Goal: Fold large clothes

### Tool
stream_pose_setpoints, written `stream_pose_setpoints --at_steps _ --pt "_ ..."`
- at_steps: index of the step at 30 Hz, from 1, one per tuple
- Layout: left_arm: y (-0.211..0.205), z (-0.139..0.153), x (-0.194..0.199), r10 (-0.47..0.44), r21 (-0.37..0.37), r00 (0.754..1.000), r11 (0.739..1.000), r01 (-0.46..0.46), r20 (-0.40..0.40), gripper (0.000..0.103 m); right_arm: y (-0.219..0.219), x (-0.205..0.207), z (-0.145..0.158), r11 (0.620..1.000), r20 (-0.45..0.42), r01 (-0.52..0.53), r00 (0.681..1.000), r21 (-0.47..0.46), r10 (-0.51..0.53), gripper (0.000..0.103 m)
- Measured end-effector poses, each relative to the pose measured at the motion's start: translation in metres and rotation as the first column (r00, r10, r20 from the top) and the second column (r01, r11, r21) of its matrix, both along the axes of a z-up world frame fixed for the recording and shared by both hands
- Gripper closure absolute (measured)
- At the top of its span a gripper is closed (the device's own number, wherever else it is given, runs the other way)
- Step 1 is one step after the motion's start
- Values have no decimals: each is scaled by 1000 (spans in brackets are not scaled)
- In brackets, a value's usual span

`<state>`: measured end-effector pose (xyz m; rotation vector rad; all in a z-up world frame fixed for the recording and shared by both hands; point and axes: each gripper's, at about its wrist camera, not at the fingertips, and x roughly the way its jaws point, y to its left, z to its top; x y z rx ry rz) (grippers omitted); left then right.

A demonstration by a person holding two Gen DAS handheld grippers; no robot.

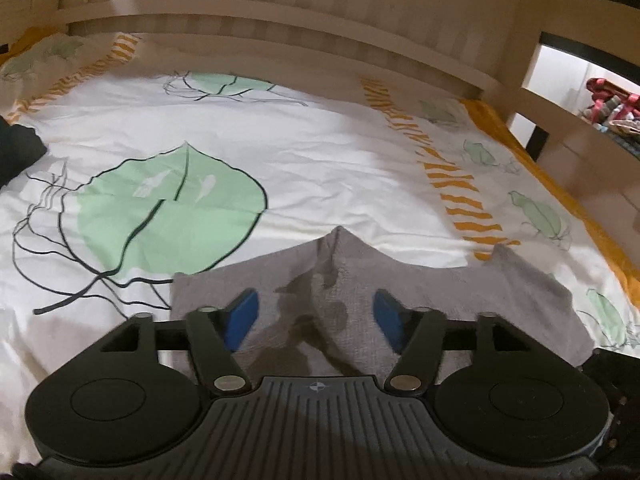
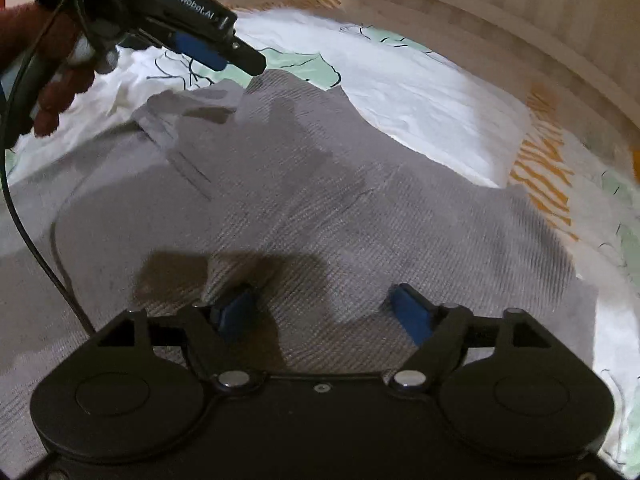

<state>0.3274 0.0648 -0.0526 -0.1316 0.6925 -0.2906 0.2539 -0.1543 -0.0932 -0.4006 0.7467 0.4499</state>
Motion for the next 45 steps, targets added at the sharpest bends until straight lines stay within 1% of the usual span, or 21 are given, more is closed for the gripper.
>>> stream_pose_setpoints --at_steps 2,3,5,6,8,10,13,17,19,21,23,25,27,30,34,39,42,43,45 --pt "4 2 -3 10 4 1000 1000 -10 21 34 -2 0 -1 1000 -4 10 1000 11 -10 21" --pt "6 3 -4 14 8 999 1000 -14 30 31 -3 1 -2 1000 -3 16 1000 19 -16 20" --pt "9 6 -7 16 10 999 1000 -16 52 25 -7 2 -5 999 2 35 999 30 -35 12" --pt "10 7 -8 10 9 998 1000 -10 62 22 -9 1 -5 998 3 42 999 38 -42 10" --pt "13 10 -12 4 2 997 1000 -4 83 19 -10 0 -7 997 3 49 999 59 -49 1" --pt "16 13 -18 2 -9 993 1000 -1 114 6 -13 -6 -6 996 10 46 999 75 -47 1" --pt "21 21 -36 6 -42 979 999 3 202 0 -19 -8 -3 993 9 46 999 111 -47 1" --pt "27 39 -65 36 -80 950 997 -12 309 0 -31 -18 10 980 8 61 998 190 -64 1" --pt "27 48 -80 35 -84 942 996 -7 333 0 -36 -26 20 972 19 81 996 221 -87 1" --pt "28 55 -98 30 -83 943 997 -2 331 0 -44 -39 33 955 30 118 991 272 -130 1" --pt "33 58 -117 46 -127 948 992 -6 315 0 -54 -53 44 931 18 155 985 330 -170 1" --pt "38 59 -134 59 -179 961 984 -10 271 0 -66 -68 55 904 -5 199 977 379 -214 1" --pt "43 58 -152 69 -215 971 976 -19 228 0 -78 -85 64 874 -21 235 968 426 -251 1" --pt "47 55 -171 63 -228 986 973 -27 152 0 -97 -110 74 819 -74 304 948 487 -308 1" --pt "56 44 -193 52 -228 997 973 -38 56 0 -121 -143 79 749 -160 380 922 544 -352 1" --pt "64 22 -217 16 -194 997 981 -30 -75 0 -142 -173 74 686 -276 489 872 539 -405 1" --pt "65 6 -228 -15 -167 990 986 -8 -138 0 -151 -186 64 648 -365 556 831 521 -419 1" --pt "65 1 -231 -22 -158 987 987 -3 -159 0 -155 -190 60 635 -397 581 813 509 -426 1" --pt "64 -8 -237 -35 -139 979 990 6 -203 0 -160 -196 53 623 -440 614 787 484 -433 1"
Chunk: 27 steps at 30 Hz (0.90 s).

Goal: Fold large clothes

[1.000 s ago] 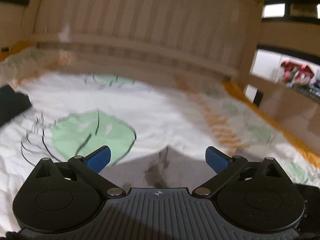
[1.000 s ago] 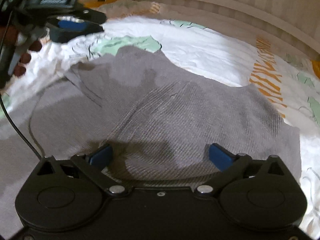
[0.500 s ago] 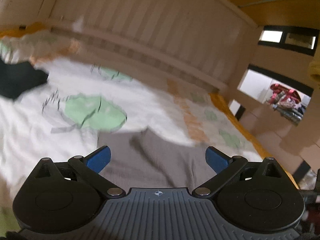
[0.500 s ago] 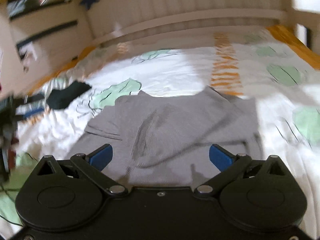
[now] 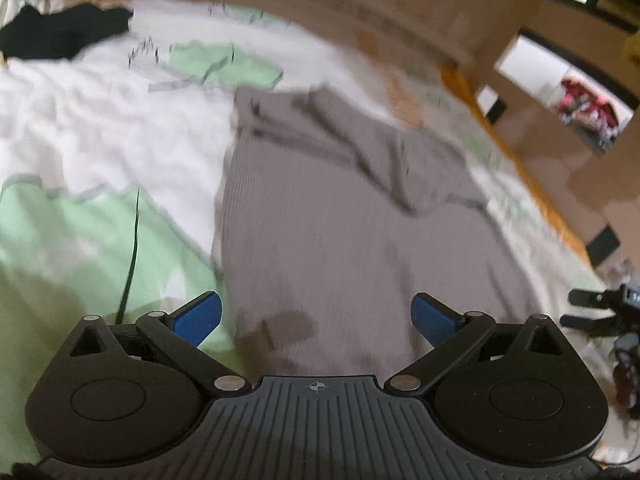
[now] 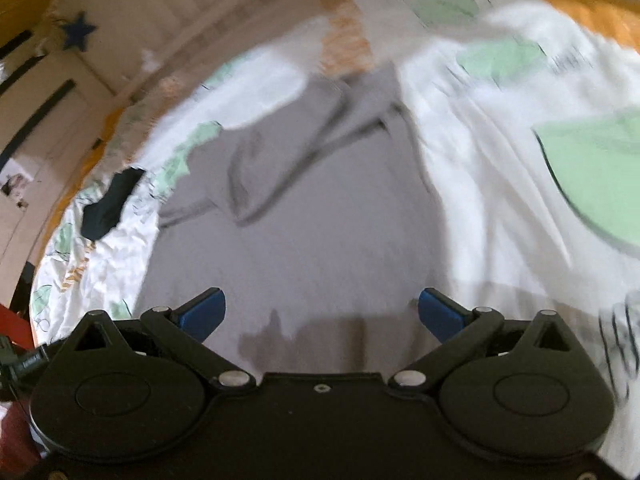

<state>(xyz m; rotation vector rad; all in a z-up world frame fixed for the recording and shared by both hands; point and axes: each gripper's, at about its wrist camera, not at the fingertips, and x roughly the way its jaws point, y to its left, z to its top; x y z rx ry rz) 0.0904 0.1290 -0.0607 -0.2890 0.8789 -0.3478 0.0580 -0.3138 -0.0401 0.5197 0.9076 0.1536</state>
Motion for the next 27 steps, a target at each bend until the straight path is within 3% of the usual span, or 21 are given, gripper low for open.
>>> stream_pose_setpoints --at_steps 6,10,15,27 --pt "-5 -29 -7 -61 47 989 997 68 -137 0 -1 -18 -19 1000 -79 -26 997 7 27 1" --pt "-12 -34 -4 -95 84 981 990 110 -167 0 6 -19 -26 998 -136 -63 989 13 64 1" --pt "-17 -39 -3 -108 112 978 985 129 -177 0 15 -21 -33 994 -164 -111 980 -5 109 1" --pt "-19 -43 1 -69 69 986 994 81 -150 1 15 -11 -52 988 -216 -141 964 70 153 0"
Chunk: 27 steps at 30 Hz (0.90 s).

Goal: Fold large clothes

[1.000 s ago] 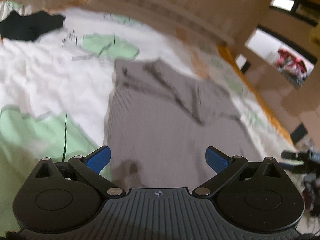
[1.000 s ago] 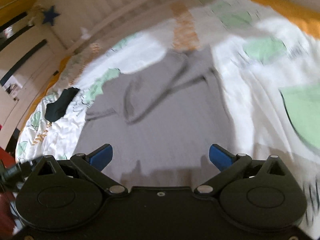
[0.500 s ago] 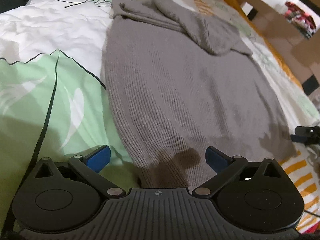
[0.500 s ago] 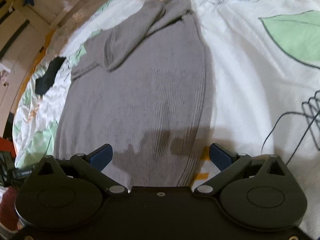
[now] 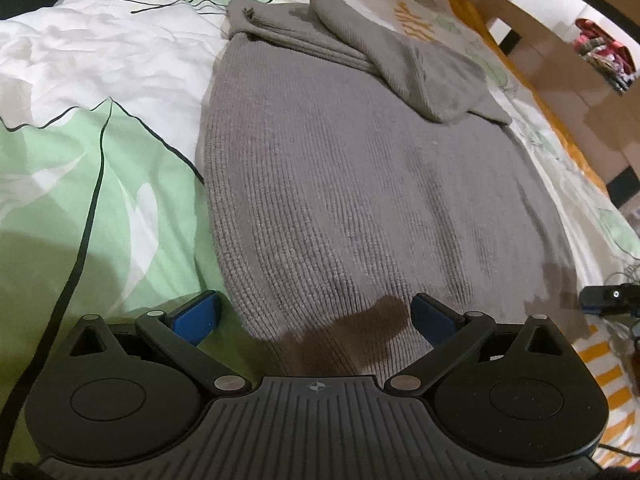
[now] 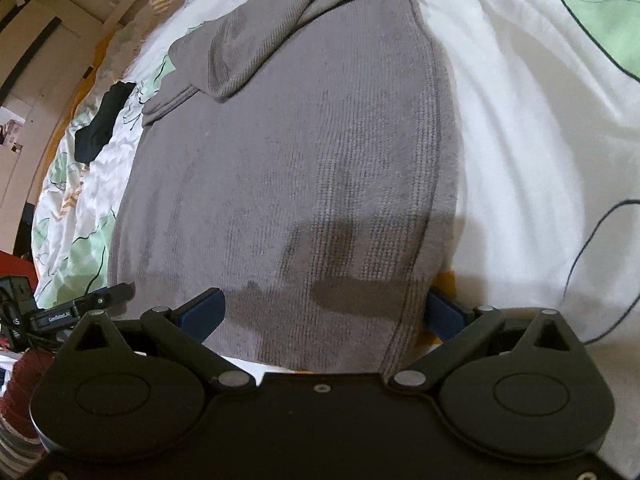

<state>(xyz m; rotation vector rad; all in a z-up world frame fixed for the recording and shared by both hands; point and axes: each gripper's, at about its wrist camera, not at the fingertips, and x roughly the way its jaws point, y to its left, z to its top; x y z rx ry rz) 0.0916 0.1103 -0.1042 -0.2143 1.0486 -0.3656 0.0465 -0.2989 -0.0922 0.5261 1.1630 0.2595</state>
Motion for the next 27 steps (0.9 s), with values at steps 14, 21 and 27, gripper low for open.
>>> stream_pose_setpoints --at_steps 14,21,27 --pt "41 8 -14 118 -236 989 962 -135 -87 44 -6 -9 7 998 5 -15 1000 55 14 1" --pt "37 3 -10 164 -138 982 975 -176 -95 72 -16 -10 6 996 9 17 1000 92 -18 3" --pt "25 5 -5 114 -96 990 988 -122 -83 87 -3 -5 4 1000 -4 -16 1000 25 16 16"
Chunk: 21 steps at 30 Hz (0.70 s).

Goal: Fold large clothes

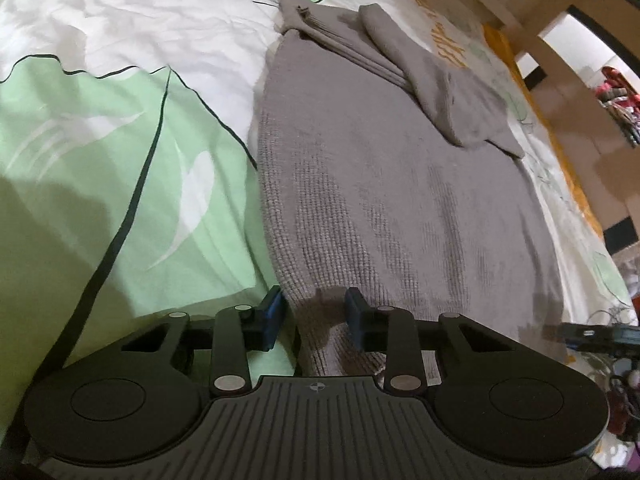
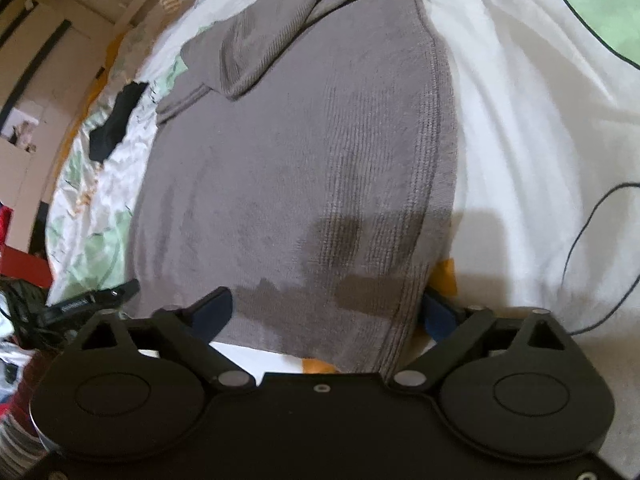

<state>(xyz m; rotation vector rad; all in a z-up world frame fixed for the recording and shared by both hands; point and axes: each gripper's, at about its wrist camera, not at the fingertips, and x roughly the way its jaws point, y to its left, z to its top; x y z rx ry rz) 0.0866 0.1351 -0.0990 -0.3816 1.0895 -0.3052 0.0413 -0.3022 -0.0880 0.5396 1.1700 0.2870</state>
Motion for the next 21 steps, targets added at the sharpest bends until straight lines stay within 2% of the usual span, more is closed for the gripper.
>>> stream_pose_setpoints --at_steps 1,2,3,4,5,8,13,16,21 --pt "2 -1 0 -7 -35 1000 999 7 -8 96 0 0 -1 1000 -7 6 1000 -15 -6 35" --pt "5 0 -1 -7 -77 1000 997 6 -7 96 -3 0 -3 1000 -21 21 1000 -13 -22 62" --pt "7 2 -2 -5 -107 1000 994 6 5 97 -7 0 -7 999 -46 40 998 17 -39 84" --pt "10 4 -4 1 -143 1000 990 3 23 97 -12 -1 -9 996 -65 61 996 72 -56 85" --pt "14 7 -5 15 -185 999 983 -8 38 97 -15 -4 -7 993 -44 73 997 96 -69 85" --pt "26 19 -4 71 -280 995 959 -50 66 97 -21 -12 17 984 74 77 993 161 -90 85" --pt "37 40 2 150 -356 978 930 -91 142 97 -38 -18 48 955 236 101 957 280 -170 85" --pt "35 54 19 193 -397 965 911 -109 178 97 -48 -8 58 935 286 119 932 334 -221 85" --pt "31 80 52 223 -423 941 900 -100 253 97 -50 22 69 916 340 137 899 376 -274 85"
